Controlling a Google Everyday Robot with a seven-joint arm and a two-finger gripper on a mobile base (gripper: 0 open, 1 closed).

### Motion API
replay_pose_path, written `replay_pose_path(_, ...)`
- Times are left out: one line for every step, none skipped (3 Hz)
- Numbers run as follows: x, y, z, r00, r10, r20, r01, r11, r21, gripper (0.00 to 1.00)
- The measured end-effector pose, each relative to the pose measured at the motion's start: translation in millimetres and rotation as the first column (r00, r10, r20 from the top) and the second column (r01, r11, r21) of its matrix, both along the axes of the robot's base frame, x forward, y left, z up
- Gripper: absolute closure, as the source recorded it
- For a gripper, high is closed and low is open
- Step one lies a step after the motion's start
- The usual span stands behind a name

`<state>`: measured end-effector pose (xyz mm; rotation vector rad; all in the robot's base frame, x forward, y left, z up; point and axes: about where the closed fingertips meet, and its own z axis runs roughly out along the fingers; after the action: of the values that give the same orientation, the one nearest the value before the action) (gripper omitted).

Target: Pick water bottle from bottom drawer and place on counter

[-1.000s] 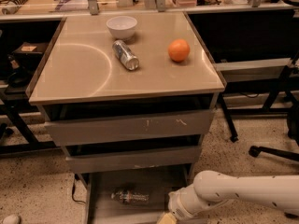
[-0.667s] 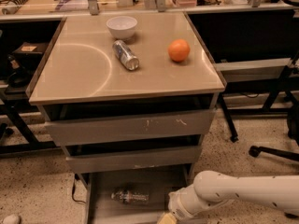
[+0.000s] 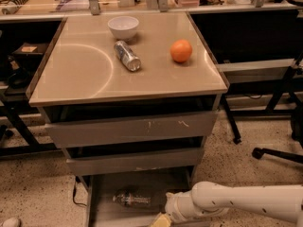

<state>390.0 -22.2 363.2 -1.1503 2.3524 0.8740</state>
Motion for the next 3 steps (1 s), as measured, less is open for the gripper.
replay_pose_path(20, 8, -21, 0.9992, -0.023, 0.034, 0.022, 0.999, 0.037, 0.00)
replay_pose_path(20, 8, -21, 0.9992, -0.023, 0.034, 0.022, 0.999, 0.037, 0.00)
replay_pose_path(30, 26, -40, 0.9980, -0.022, 0.059, 0.020, 0.999, 0.037, 0.00)
